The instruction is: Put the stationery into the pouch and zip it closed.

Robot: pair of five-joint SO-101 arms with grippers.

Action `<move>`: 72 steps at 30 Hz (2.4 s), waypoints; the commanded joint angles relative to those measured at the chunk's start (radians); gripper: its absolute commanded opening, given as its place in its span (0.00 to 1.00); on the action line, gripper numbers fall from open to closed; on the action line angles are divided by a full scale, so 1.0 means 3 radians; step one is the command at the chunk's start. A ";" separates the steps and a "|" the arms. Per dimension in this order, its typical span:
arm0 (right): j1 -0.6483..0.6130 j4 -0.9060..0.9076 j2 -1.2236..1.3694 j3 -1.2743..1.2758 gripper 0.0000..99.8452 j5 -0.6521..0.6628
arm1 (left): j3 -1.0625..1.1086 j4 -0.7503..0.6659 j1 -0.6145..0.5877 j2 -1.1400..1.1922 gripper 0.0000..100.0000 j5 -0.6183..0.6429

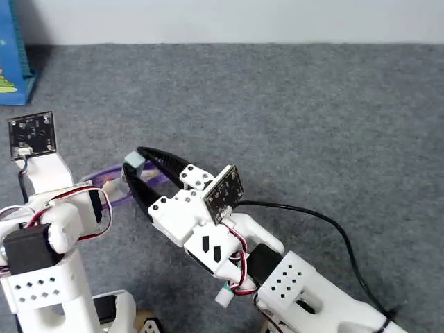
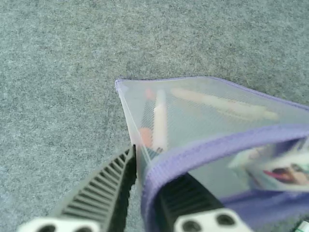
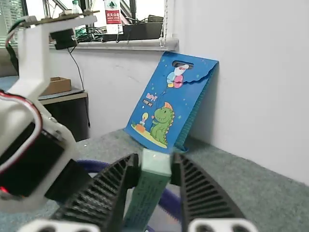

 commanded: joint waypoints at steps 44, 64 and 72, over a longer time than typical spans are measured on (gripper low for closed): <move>0.0703 0.5393 -0.0028 -0.0598 0.11 -0.1376 | -0.0187 0.0051 -0.0026 -0.0026 0.01 0.0005; 0.0299 0.4647 0.0836 -0.0517 0.20 -0.1539 | -0.0187 0.0046 -0.0020 -0.0026 0.01 0.0005; 0.0279 0.4176 0.1399 -0.0327 0.20 -0.1642 | -0.0187 0.0046 -0.0020 -0.0026 0.01 0.0005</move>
